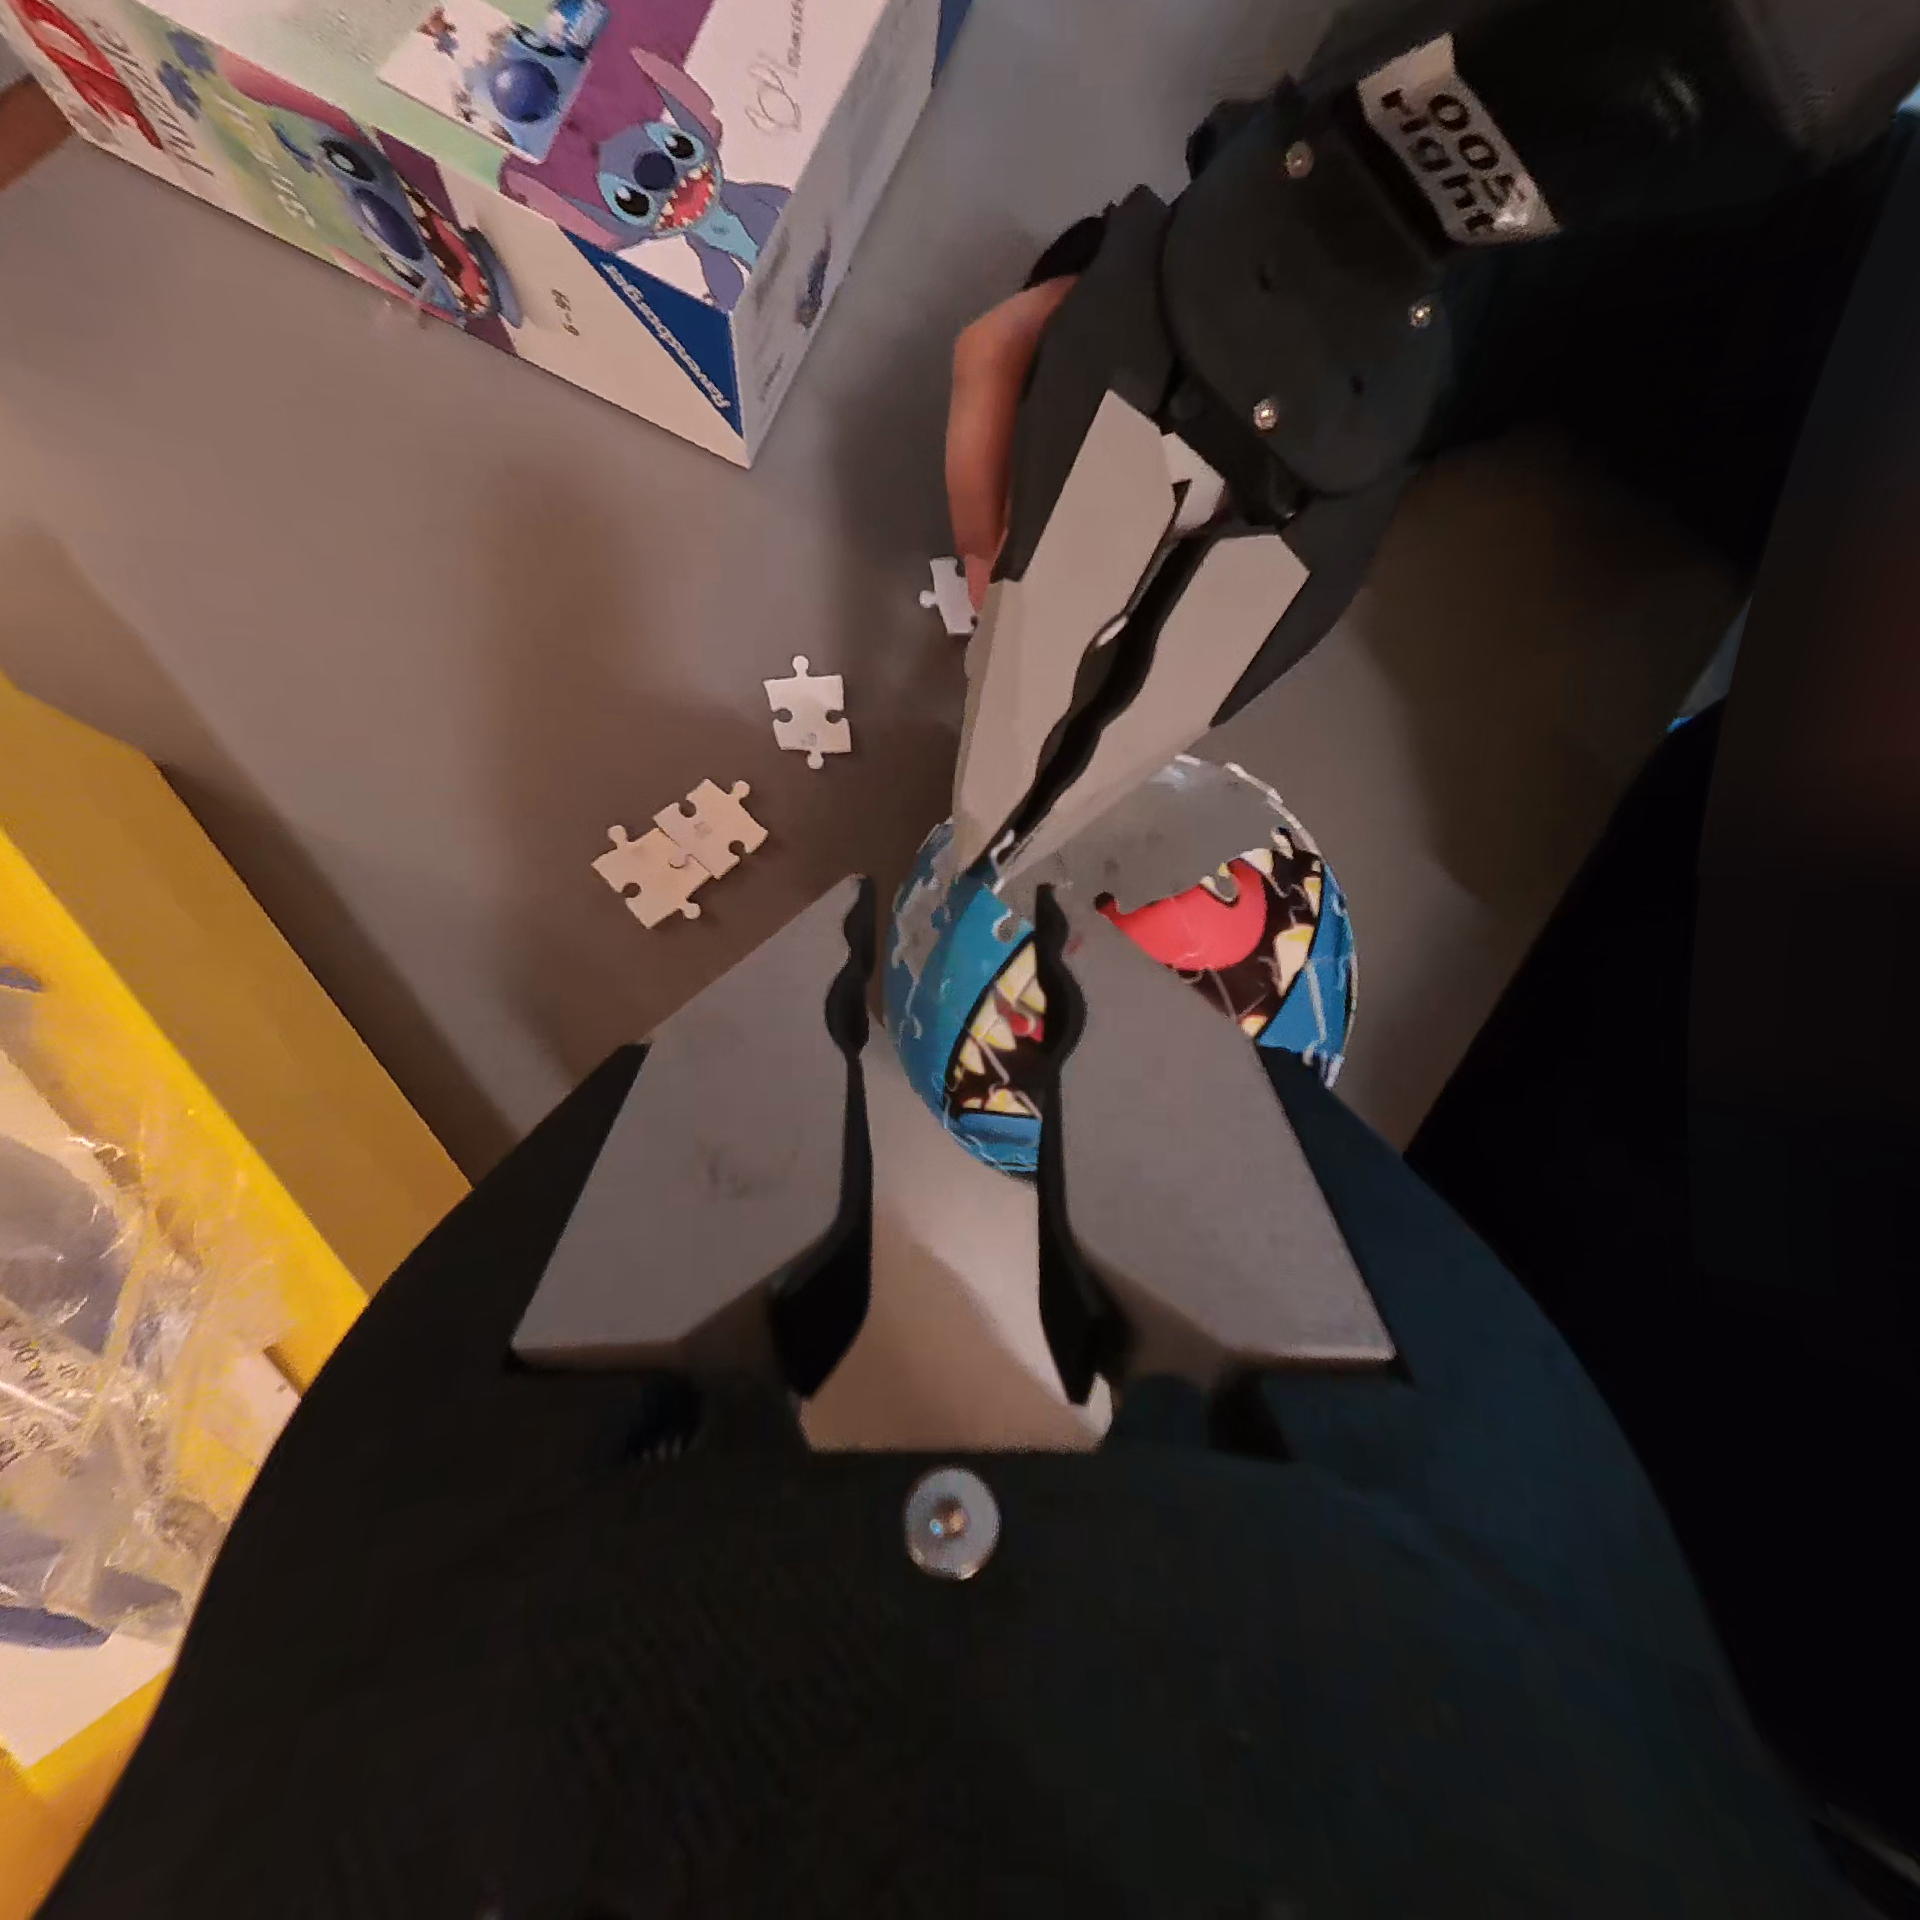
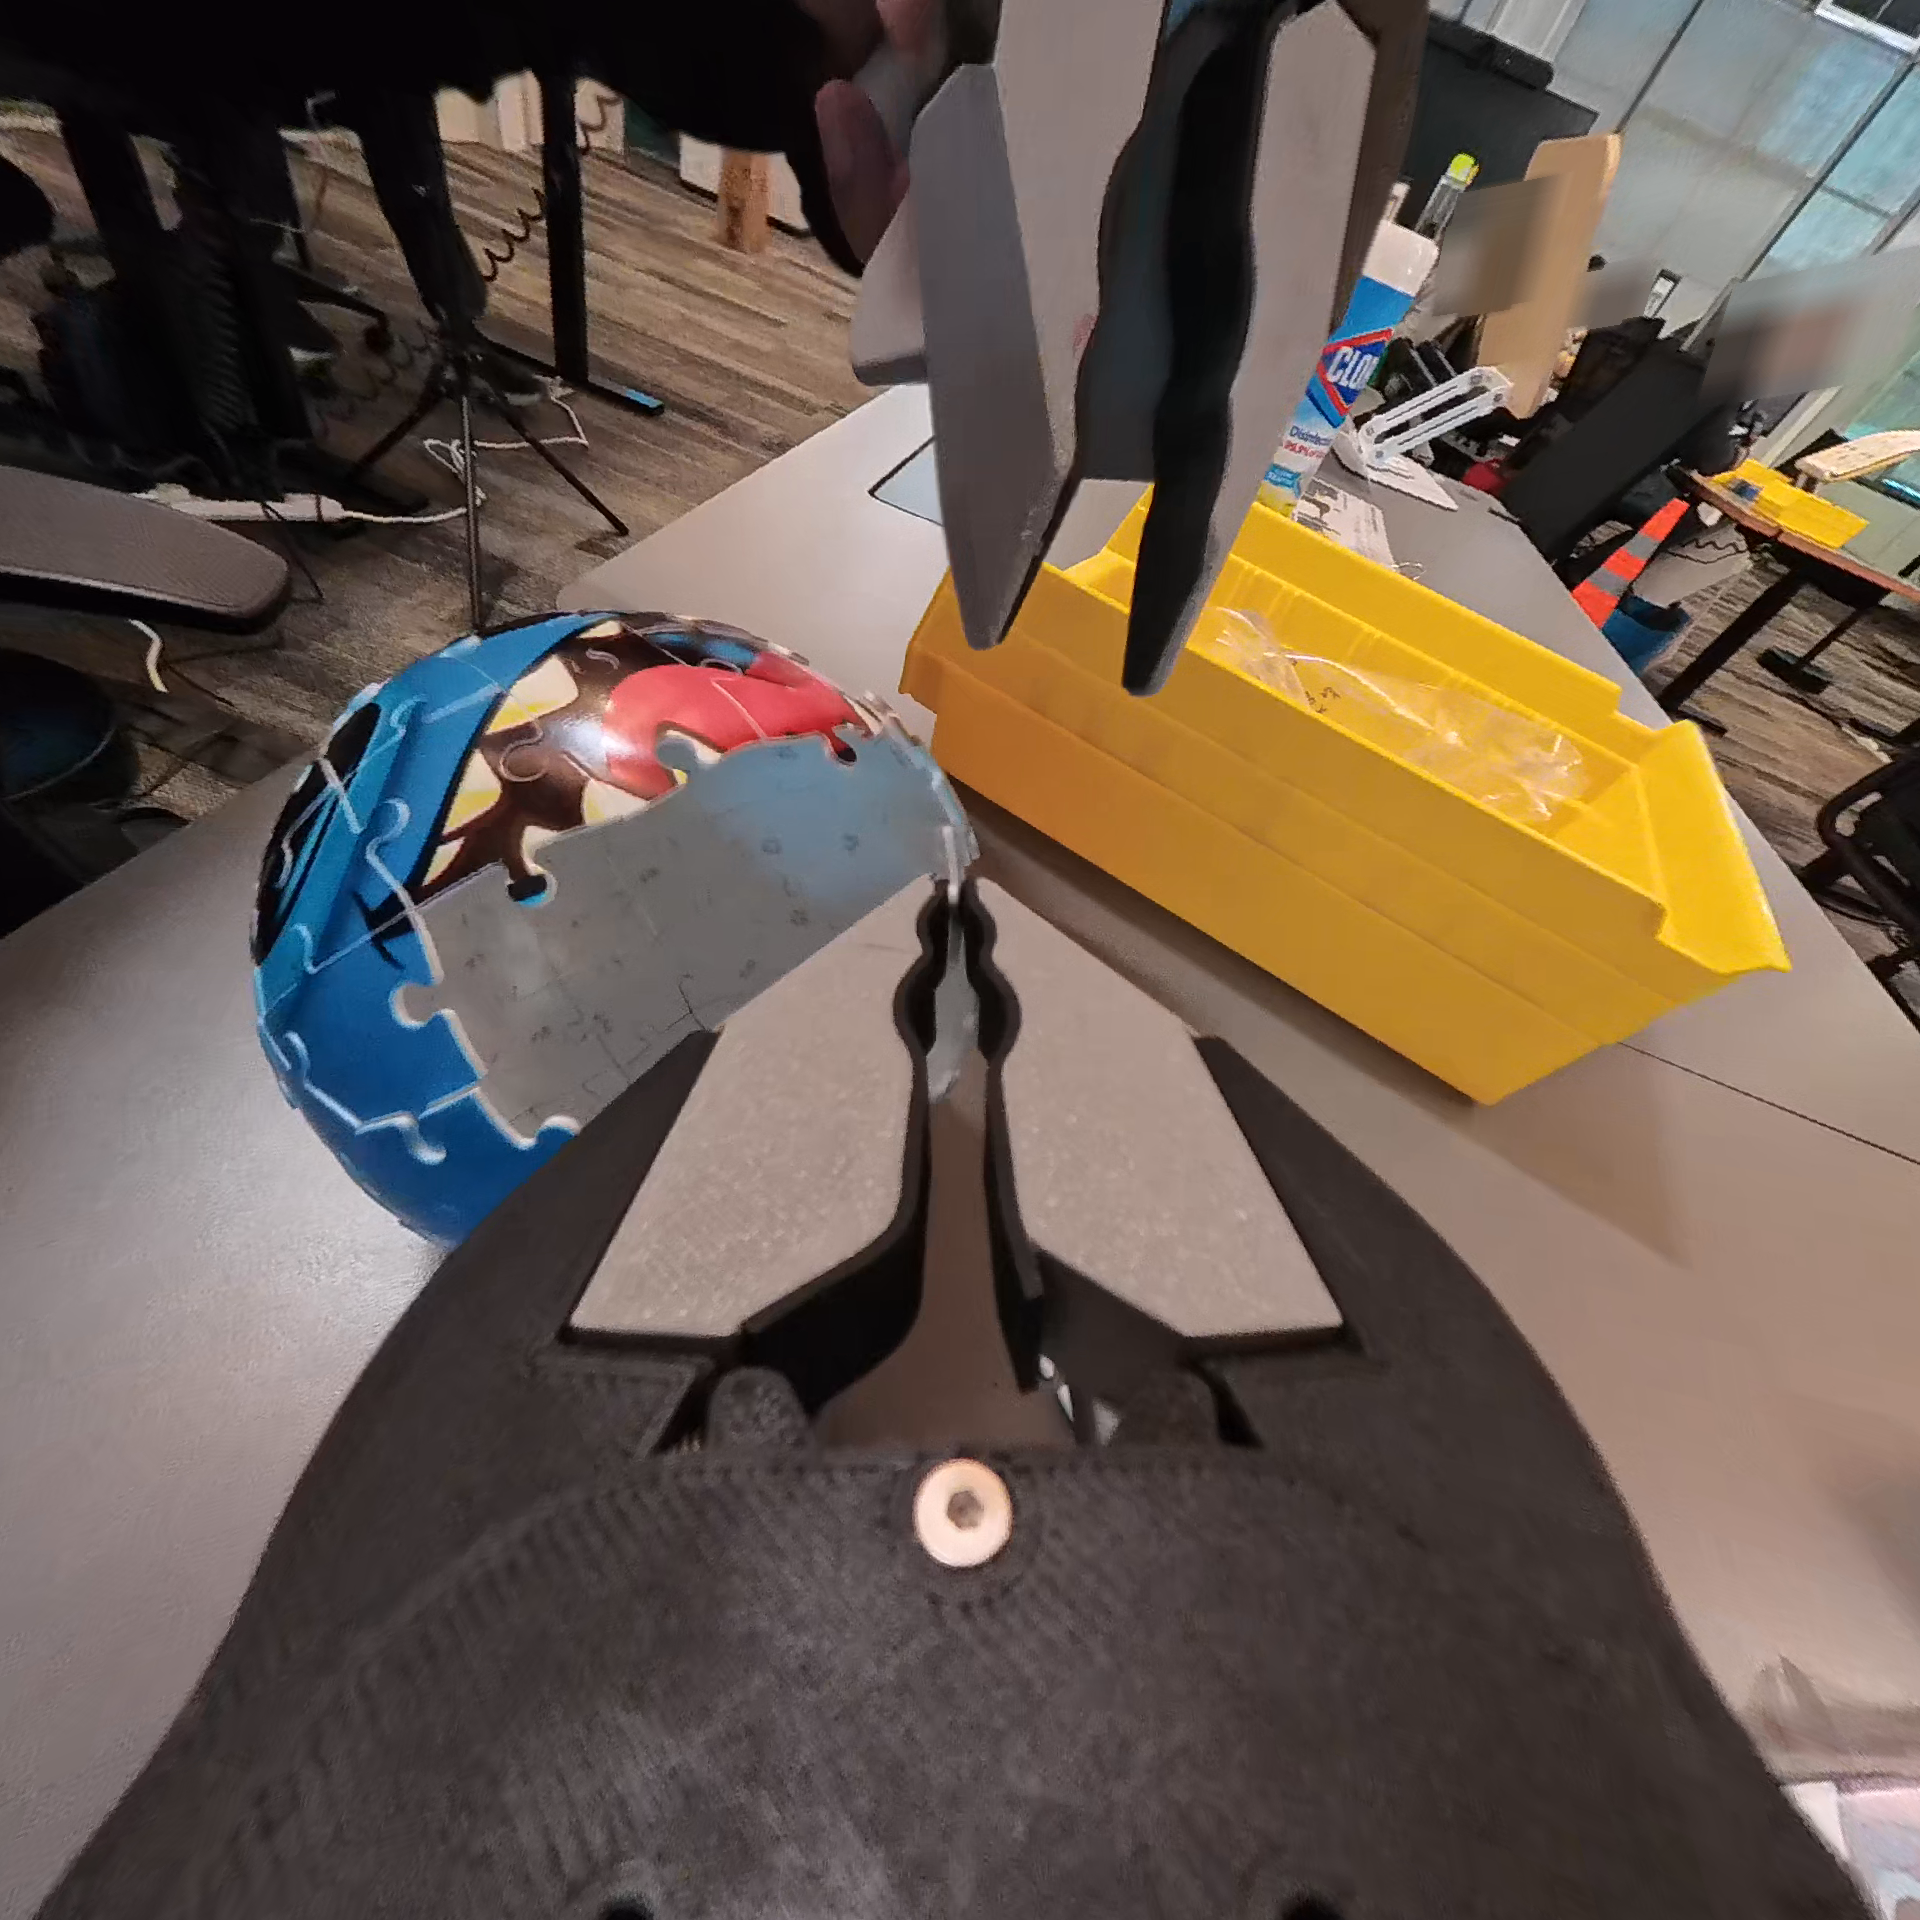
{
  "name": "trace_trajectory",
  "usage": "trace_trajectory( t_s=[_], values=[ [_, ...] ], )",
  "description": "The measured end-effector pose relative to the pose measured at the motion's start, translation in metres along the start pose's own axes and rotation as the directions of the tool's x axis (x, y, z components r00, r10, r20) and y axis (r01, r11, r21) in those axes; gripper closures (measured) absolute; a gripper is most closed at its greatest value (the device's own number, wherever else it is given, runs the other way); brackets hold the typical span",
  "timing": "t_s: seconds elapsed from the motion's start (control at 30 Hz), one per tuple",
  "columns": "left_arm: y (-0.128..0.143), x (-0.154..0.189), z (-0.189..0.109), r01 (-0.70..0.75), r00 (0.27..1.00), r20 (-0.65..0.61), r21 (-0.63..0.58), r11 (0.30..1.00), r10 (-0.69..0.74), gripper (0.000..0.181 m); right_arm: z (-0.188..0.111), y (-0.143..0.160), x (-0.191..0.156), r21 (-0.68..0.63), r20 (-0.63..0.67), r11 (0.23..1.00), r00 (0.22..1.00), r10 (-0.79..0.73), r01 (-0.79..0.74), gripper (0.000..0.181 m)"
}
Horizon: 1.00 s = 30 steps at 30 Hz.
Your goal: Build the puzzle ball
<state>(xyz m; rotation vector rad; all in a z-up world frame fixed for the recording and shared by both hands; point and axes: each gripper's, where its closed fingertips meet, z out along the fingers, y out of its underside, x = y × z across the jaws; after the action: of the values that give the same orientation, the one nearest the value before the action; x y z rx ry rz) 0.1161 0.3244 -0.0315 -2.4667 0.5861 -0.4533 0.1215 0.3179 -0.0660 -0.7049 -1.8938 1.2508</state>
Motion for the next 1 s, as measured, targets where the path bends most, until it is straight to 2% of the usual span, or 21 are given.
trace_trajectory(
  t_s=[0.13, 0.2, 0.33, 0.4, 0.5, 0.63, 0.73, 0.8, 0.9, 1.0],
  values=[
    [0.008, 0.006, 0.011, -0.003, 1.0, -0.02, -0.066, 0.998, 0.002, 0.155, -0.001, 0.002, -0.006, -0.002, 0.003, 1.0, 1.0, -0.017, 0.017, 0.181],
    [0.007, 0.008, 0.012, 0.011, 0.999, -0.037, -0.055, 0.998, -0.013, 0.167, -0.002, 0.002, -0.007, -0.004, -0.001, 1.0, 1.0, -0.025, 0.025, 0.181],
    [-0.001, 0.002, -0.007, 0.048, 0.998, -0.03, 0.052, 0.997, -0.047, 0.159, -0.014, -0.008, -0.003, 0.053, -0.008, 0.998, 1.0, -0.029, 0.03, 0.181],
    [0.004, -0.003, -0.021, 0.082, 0.996, -0.028, 0.121, 0.989, -0.08, 0.154, -0.027, -0.016, 0.003, 0.093, -0.008, 0.996, 1.0, 0.0, 0.001, 0.181],
    [0.017, 0.0, -0.043, 0.136, 0.99, -0.08, 0.265, 0.955, -0.119, 0.151, -0.05, -0.014, 0.017, 0.085, -0.023, 0.995, 0.998, 0.059, -0.057, 0.181],
    [0.046, 0.011, -0.067, 0.115, 0.991, -0.109, 0.456, 0.882, -0.073, 0.136, -0.076, 0.018, 0.005, -0.083, 0.103, 0.971, 0.968, 0.231, -0.223, 0.181],
    [0.068, 0.018, -0.061, 0.006, 0.998, -0.053, 0.541, 0.841, 0.026, 0.127, -0.093, 0.052, -0.024, -0.246, 0.189, 0.914, 0.909, 0.371, -0.322, 0.181],
    [0.074, 0.028, -0.052, -0.049, 0.993, -0.062, 0.575, 0.817, 0.103, 0.124, -0.1, 0.076, -0.04, -0.346, 0.171, 0.874, 0.893, 0.416, -0.34, 0.181],
    [0.073, 0.035, -0.039, -0.086, 0.977, -0.103, 0.606, 0.791, 0.185, 0.119, -0.101, 0.092, -0.054, -0.401, 0.123, 0.836, 0.882, 0.455, -0.375, 0.179],
    [0.073, 0.037, -0.03, -0.1, 0.956, -0.155, 0.624, 0.775, 0.248, 0.115, -0.099, 0.099, -0.055, -0.444, 0.04, 0.804, 0.887, 0.459, -0.396, 0.163]
  ],
)
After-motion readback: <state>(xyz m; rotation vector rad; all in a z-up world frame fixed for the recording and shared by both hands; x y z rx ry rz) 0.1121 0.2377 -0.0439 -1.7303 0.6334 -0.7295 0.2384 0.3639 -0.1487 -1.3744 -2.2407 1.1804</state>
